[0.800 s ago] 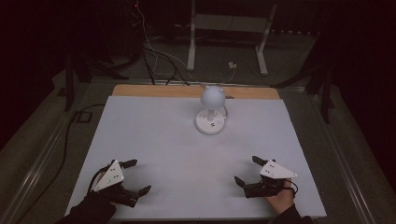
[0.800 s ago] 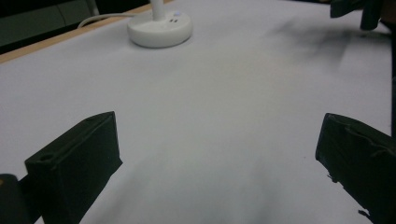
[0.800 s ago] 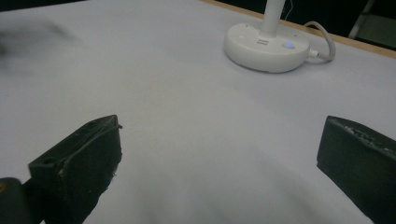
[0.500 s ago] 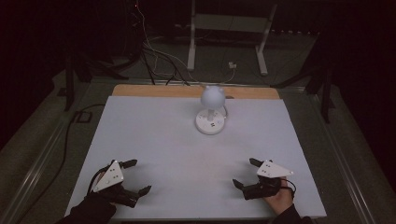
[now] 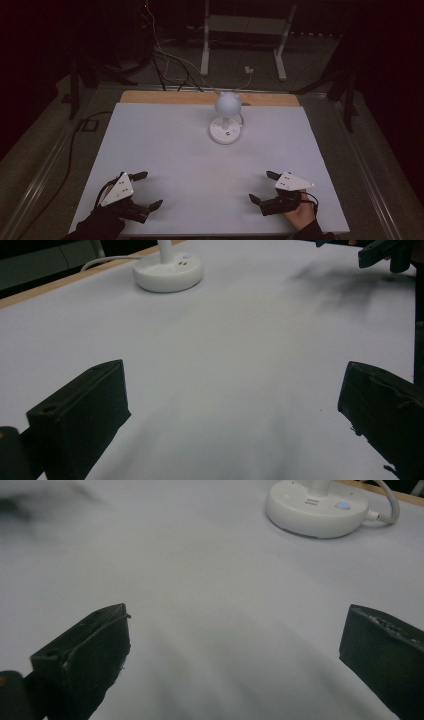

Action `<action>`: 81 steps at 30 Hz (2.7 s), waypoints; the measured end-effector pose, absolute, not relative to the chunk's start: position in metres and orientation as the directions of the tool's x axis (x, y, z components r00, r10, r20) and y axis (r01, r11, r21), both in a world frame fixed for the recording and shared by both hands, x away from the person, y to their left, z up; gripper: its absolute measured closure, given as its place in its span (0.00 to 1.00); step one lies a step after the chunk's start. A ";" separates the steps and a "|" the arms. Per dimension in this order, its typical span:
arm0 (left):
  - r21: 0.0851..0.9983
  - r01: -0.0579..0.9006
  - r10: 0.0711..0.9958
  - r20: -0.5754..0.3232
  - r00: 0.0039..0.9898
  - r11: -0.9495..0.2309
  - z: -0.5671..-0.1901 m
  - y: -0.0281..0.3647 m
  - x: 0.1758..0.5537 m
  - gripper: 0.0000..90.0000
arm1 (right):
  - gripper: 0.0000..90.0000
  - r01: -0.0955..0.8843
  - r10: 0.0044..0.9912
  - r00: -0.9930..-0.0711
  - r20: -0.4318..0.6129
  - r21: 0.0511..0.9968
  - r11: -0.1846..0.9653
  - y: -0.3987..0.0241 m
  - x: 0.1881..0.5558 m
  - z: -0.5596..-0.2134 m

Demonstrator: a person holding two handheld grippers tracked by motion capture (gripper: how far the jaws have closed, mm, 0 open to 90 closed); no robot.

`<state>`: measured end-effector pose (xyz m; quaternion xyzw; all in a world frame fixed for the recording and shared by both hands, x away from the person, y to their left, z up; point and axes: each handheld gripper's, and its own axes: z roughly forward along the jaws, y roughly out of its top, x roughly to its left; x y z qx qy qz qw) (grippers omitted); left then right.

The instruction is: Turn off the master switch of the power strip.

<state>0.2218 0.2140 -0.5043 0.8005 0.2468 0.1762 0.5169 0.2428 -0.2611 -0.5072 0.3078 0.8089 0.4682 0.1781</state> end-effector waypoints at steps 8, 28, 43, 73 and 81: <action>0.917 0.209 0.575 0.027 0.818 -0.340 -0.504 0.214 0.222 0.00 | 0.00 0.332 0.660 -0.752 -0.002 0.863 0.381 -0.258 0.241 -0.505; 0.916 0.210 0.561 0.019 0.828 -0.342 -0.504 0.214 0.221 0.00 | 0.00 0.398 0.617 -0.784 0.068 0.818 0.416 -0.242 0.238 -0.496; 0.915 0.212 0.557 0.018 0.830 -0.344 -0.504 0.213 0.220 0.00 | 0.00 0.405 0.641 -0.762 0.088 0.838 0.367 -0.239 0.236 -0.480; 0.916 0.210 0.553 0.015 0.833 -0.342 -0.503 0.213 0.219 0.00 | 0.00 0.331 0.611 -0.790 0.036 0.864 0.378 -0.218 0.257 -0.436; 0.916 0.210 0.553 0.016 0.833 -0.343 -0.503 0.213 0.219 0.00 | 0.00 0.321 0.616 -0.787 0.031 0.874 0.366 -0.216 0.265 -0.424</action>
